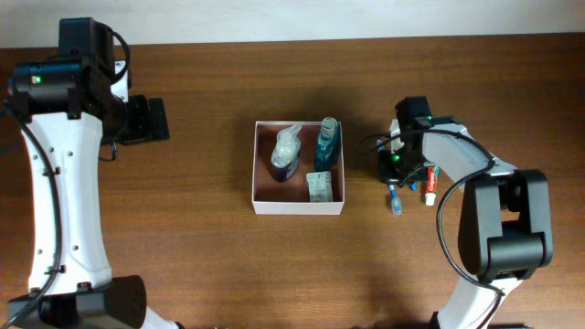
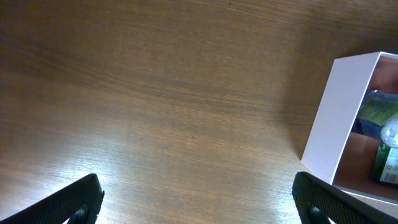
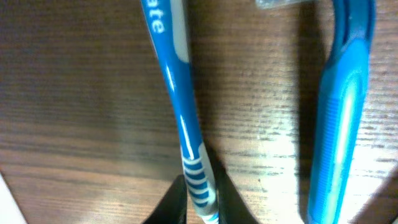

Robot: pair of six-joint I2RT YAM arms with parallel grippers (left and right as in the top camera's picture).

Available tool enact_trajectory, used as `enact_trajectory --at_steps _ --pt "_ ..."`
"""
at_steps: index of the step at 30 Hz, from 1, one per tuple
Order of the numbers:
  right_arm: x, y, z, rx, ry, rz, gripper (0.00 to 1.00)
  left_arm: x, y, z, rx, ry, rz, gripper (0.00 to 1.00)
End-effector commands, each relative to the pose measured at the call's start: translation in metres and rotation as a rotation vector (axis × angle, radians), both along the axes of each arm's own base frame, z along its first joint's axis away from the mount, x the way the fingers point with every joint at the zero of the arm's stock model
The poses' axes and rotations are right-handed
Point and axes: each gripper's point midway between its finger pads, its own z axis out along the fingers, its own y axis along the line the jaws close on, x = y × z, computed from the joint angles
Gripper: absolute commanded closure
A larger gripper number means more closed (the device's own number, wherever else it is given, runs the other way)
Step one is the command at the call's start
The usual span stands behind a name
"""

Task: Pack container
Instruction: 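Reach the right gripper to the blue toothbrush and grasp it, then place the toothbrush in the box with the right gripper, release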

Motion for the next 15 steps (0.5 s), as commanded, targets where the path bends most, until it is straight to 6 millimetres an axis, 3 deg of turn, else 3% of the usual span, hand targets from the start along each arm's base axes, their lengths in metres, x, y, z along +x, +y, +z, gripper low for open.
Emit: enact_trajectory --at_steps 1,6,7,9,12,14,15 --pt "-0.01 0.001 -0.001 0.006 0.05 -0.004 0.96 -0.001 -0.001 0.008 -0.008 -0.028 0.006 0.01" --pt "-0.001 0.003 0.062 0.011 -0.003 -0.025 0.96 -0.001 -0.001 0.008 -0.008 -0.028 0.006 0.01" --pt "0.001 0.006 0.088 0.015 -0.048 -0.015 0.96 -0.001 -0.001 0.008 -0.008 -0.028 0.006 0.0" --pt "0.001 0.012 0.121 0.022 -0.112 0.002 0.96 -0.002 -0.001 0.008 -0.008 -0.027 0.006 0.01" --pt "-0.007 0.03 0.168 0.037 -0.209 0.055 0.96 -0.001 -0.001 0.008 -0.008 -0.028 0.006 0.0" --pt "-0.023 0.056 0.202 0.056 -0.304 0.165 0.96 -0.001 -0.001 0.008 -0.008 -0.028 0.006 0.01" --pt "-0.028 0.065 0.21 0.06 -0.33 0.217 0.96 -0.001 -0.001 0.008 -0.008 -0.028 0.006 0.0"
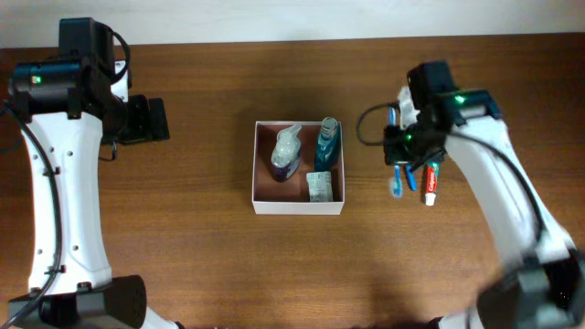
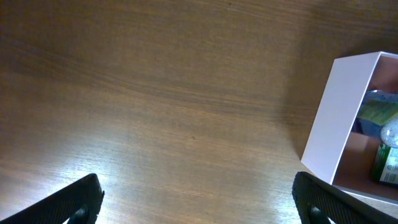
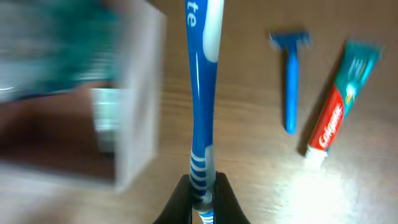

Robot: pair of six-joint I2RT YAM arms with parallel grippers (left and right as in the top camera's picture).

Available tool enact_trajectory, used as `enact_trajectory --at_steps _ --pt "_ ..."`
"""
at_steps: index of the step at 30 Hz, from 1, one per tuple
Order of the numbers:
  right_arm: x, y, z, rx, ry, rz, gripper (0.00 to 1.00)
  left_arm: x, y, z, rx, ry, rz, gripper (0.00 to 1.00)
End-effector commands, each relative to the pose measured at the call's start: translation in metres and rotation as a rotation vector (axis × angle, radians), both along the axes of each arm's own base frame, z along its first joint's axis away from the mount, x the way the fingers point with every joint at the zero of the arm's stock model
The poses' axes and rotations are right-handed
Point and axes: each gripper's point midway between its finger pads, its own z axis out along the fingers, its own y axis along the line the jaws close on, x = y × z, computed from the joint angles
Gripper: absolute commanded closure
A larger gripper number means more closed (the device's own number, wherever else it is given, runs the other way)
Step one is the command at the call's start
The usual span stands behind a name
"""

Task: Pack container
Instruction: 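Place the toothbrush in the box with the right gripper, release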

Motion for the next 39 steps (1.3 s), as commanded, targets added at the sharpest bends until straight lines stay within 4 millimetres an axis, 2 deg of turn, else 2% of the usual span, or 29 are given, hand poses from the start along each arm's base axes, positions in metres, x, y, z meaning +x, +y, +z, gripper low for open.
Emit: enact_trajectory --at_steps 1,3,6,8,10,13,19,23,26,29,33,35,39 --pt "-0.028 0.049 0.049 0.014 -0.15 0.24 0.96 -0.001 -0.001 0.008 -0.008 -0.028 0.006 0.0" --pt "-0.049 0.088 0.056 0.005 -0.198 0.485 0.96 -0.001 -0.001 0.008 -0.008 -0.028 0.006 0.0" --pt "-0.079 0.137 0.048 -0.029 -0.217 0.805 0.96 -0.001 -0.001 0.008 -0.008 -0.028 0.006 0.01" --pt "-0.09 0.154 0.039 -0.052 -0.215 0.944 0.96 -0.001 -0.001 0.008 -0.008 -0.028 0.006 0.01" --pt "-0.098 0.172 0.018 -0.133 -0.216 1.206 0.96 -0.001 -0.001 0.008 -0.008 -0.028 0.006 0.01" --pt "-0.093 0.175 -0.009 -0.24 -0.198 1.432 0.96 -0.001 -0.001 0.008 -0.008 -0.028 0.006 0.0" --pt "-0.055 0.167 -0.045 -0.362 -0.172 1.508 0.96 -0.001 -0.001 0.008 -0.008 -0.028 0.006 0.0" --pt "-0.031 0.167 -0.053 -0.371 -0.218 1.479 0.96 -0.001 -0.001 0.008 -0.008 -0.028 0.006 0.01" --pt "-0.021 0.167 -0.052 -0.373 -0.245 1.458 0.96 -0.001 -0.001 0.008 -0.008 -0.028 0.006 0.01" --pt "-0.022 0.166 -0.053 -0.366 -0.237 1.455 0.62 -0.001 -0.001 0.008 -0.008 -0.028 0.006 0.01" --pt "-0.035 0.158 -0.053 -0.366 -0.181 1.472 0.36 -0.001 -0.001 0.008 -0.008 -0.028 0.006 0.0" --pt "-0.042 0.157 -0.046 -0.348 -0.16 1.411 0.0 -0.001 -0.001 0.008 -0.008 -0.028 0.006 0.0" --pt "-0.043 0.15 -0.022 -0.296 -0.163 1.148 0.01 -0.001 -0.002 0.008 -0.008 -0.028 0.005 0.01"
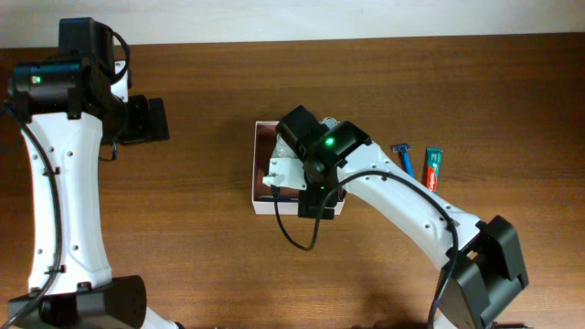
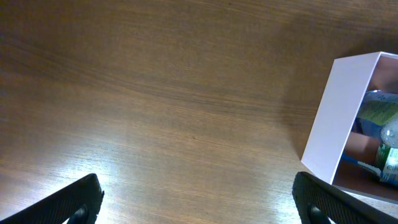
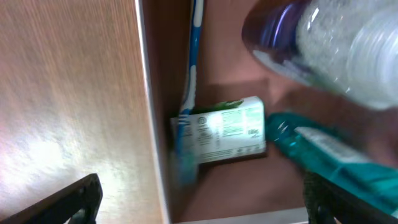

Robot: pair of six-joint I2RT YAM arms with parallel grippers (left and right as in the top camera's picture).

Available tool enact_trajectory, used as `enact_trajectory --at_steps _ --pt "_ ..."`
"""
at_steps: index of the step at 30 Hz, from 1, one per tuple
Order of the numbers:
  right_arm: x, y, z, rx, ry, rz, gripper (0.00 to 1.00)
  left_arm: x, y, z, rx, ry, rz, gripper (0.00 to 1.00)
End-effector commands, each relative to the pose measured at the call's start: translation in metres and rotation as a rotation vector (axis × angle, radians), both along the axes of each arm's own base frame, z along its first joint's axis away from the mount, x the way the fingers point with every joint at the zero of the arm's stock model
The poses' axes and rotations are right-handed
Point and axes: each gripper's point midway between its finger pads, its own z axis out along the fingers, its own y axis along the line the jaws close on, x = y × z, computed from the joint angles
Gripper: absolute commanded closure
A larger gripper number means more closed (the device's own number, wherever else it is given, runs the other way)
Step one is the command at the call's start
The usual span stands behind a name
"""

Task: Pack container
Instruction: 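Place the toothbrush in the box with the right gripper, release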

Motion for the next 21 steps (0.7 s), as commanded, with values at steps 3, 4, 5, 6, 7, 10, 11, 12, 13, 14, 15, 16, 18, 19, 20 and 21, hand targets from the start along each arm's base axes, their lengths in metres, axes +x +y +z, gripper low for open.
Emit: enact_trajectory --at_steps 3,4,5,6,7,10,11,12,13,14,15,16,18,19,20,21 --pt "0.011 -0.039 0.055 0.149 -0.04 -0.571 0.01 -0.001 -0.001 0.008 -0.008 -0.028 0.006 0.0" --pt "0.015 -0.048 0.057 0.157 -0.039 -0.628 0.01 -0.001 -0.001 0.008 -0.008 -0.028 0.006 0.0" --pt "0.021 -0.06 0.06 0.177 -0.037 -0.719 0.01 -0.001 -0.001 0.008 -0.008 -0.028 0.006 0.01" --pt "0.026 -0.069 0.062 0.213 -0.014 -0.813 0.01 -0.001 -0.001 0.008 -0.008 -0.028 0.006 0.0" --pt "0.029 -0.076 0.062 0.248 0.019 -0.89 0.01 -0.001 -0.001 0.008 -0.008 -0.028 0.006 0.0" --pt "0.041 -0.106 0.061 0.284 0.045 -1.068 0.01 -0.001 -0.001 0.008 -0.008 -0.028 0.006 0.0" --pt "0.045 -0.116 0.061 0.288 0.046 -1.12 0.01 -0.001 -0.001 0.008 -0.008 -0.028 0.006 0.0" --pt "0.05 -0.133 0.059 0.297 0.045 -1.209 0.01 -0.001 -0.001 0.008 -0.008 -0.028 0.006 0.01" --pt "0.054 -0.145 0.057 0.302 0.044 -1.266 0.0 -0.001 -0.001 0.008 -0.008 -0.028 0.006 0.0" --pt "0.058 -0.159 0.055 0.305 0.044 -1.326 0.07 -0.001 -0.001 0.008 -0.008 -0.028 0.006 0.0" --pt "0.062 -0.174 0.051 0.302 0.045 -1.384 0.09 -0.001 -0.001 0.008 -0.008 -0.028 0.006 0.01" --pt "0.064 -0.186 0.046 0.294 0.05 -1.43 0.11 -0.001 -0.001 0.008 -0.008 -0.028 0.006 0.01" --pt "0.069 -0.209 0.033 0.272 0.07 -1.499 0.13 -0.001 -0.001 0.008 -0.008 -0.028 0.006 0.0" --pt "0.07 -0.213 0.029 0.266 0.076 -1.511 0.13 -0.001 -0.001 0.008 -0.008 -0.028 0.006 0.01" --pt "0.073 -0.22 0.018 0.248 0.093 -1.532 0.13 -0.001 -0.001 0.008 -0.008 -0.028 0.006 0.0" --pt "0.074 -0.223 0.012 0.238 0.102 -1.54 0.13 -0.001 -0.001 0.008 -0.008 -0.028 0.006 0.0"
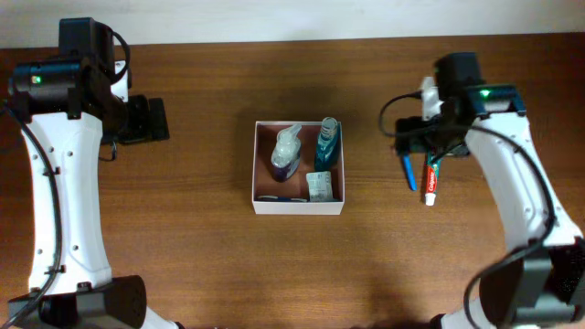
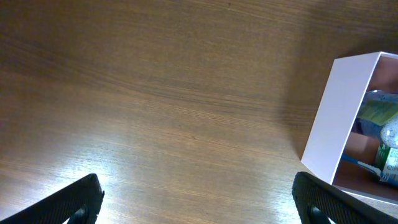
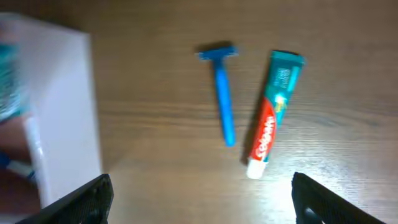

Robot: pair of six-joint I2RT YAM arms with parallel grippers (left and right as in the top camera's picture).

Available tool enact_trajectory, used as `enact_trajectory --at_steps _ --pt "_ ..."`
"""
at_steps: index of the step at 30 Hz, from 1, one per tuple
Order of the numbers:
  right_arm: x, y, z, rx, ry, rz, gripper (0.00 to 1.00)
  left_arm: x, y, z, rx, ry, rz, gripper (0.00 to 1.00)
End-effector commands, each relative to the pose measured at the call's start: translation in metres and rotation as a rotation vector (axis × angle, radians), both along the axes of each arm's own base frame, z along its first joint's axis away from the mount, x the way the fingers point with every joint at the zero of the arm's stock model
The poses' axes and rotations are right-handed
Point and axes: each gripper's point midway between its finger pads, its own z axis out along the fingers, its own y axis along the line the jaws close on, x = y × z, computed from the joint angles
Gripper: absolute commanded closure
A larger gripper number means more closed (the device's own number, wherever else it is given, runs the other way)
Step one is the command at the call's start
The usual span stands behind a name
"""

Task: Pack container
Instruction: 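Place the toothbrush in the box with the right gripper, release, then grasp the blue razor with the right gripper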

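Observation:
The white box (image 1: pixel 299 206) sits mid-table and holds a purple-liquid bottle (image 1: pixel 286 152), a teal bottle (image 1: pixel 327 143), a small packet (image 1: pixel 319 186) and a blue toothbrush (image 1: pixel 281 197) lying along its near wall. A blue razor (image 3: pixel 224 112) and a red-and-teal toothpaste tube (image 3: pixel 269 121) lie on the table right of the box. My right gripper (image 3: pixel 202 205) hovers open over them with nothing between its fingers. The left gripper (image 2: pixel 199 208) is open and empty above bare wood, left of the box (image 2: pixel 339 118).
Brown wooden table (image 1: pixel 201 265) throughout. The box's white wall (image 3: pixel 59 118) fills the left edge of the right wrist view. The left arm (image 1: pixel 55 183) stands along the table's left side.
My right gripper was open over the box with the toothbrush lying inside. Now it is back at the right, over the razor and toothpaste. The toothbrush stays in the box.
First my right gripper was shut on the toothbrush on the table beside the razor. Then it held the toothbrush lifted, right of the box. Later it was open over the box with the toothbrush inside, and now hovers over the razor. The left arm stayed still.

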Motion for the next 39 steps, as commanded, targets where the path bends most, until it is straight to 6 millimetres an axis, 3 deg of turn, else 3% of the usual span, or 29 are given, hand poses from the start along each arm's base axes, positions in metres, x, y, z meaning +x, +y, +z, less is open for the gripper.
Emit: enact_trajectory --at_steps 1,6,8,9,12,19,20,22,26,31,35,37,39 --pt "0.007 -0.01 -0.034 0.011 0.085 -0.053 0.14 -0.001 -0.001 0.008 -0.008 -0.028 0.006 0.0" --pt "0.019 -0.011 -0.074 0.005 0.135 -0.013 0.19 -0.001 -0.001 0.008 -0.008 -0.028 0.007 0.01" --pt "0.027 -0.011 -0.085 0.006 0.129 -0.012 0.25 -0.001 -0.001 0.008 -0.008 -0.028 0.006 0.0" --pt "0.03 -0.011 -0.09 0.004 0.128 -0.012 0.34 -0.001 -0.001 0.008 -0.008 -0.028 0.006 0.0" --pt "0.034 -0.011 -0.107 0.004 0.146 -0.013 0.39 -0.001 -0.001 0.008 -0.008 -0.028 0.006 0.0" --pt "0.027 -0.011 -0.143 0.01 0.234 -0.013 0.42 -0.001 -0.001 0.008 -0.008 -0.028 0.006 0.0" --pt "0.026 -0.011 -0.147 0.009 0.243 -0.013 0.47 -0.001 -0.001 0.008 -0.008 -0.028 0.006 0.0" --pt "0.026 -0.011 -0.148 0.01 0.246 -0.013 0.63 -0.001 -0.001 0.008 -0.008 -0.028 0.006 0.01" --pt "0.025 -0.011 -0.148 0.01 0.25 -0.013 0.68 -0.001 -0.001 0.008 -0.008 -0.028 0.006 0.0" --pt "0.018 -0.01 -0.148 0.01 0.279 -0.013 0.88 -0.001 -0.001 0.008 -0.008 -0.028 0.006 0.0" --pt "0.011 -0.011 -0.142 0.008 0.303 -0.02 0.95 -0.001 -0.001 0.008 -0.008 -0.028 0.007 0.0" --pt "0.011 -0.011 -0.125 0.011 0.29 -0.044 0.95 -0.001 -0.001 0.008 -0.008 -0.028 0.006 0.01" --pt "0.017 -0.007 -0.097 0.014 0.237 -0.054 0.95 -0.001 -0.001 0.008 -0.008 -0.028 0.006 0.01"
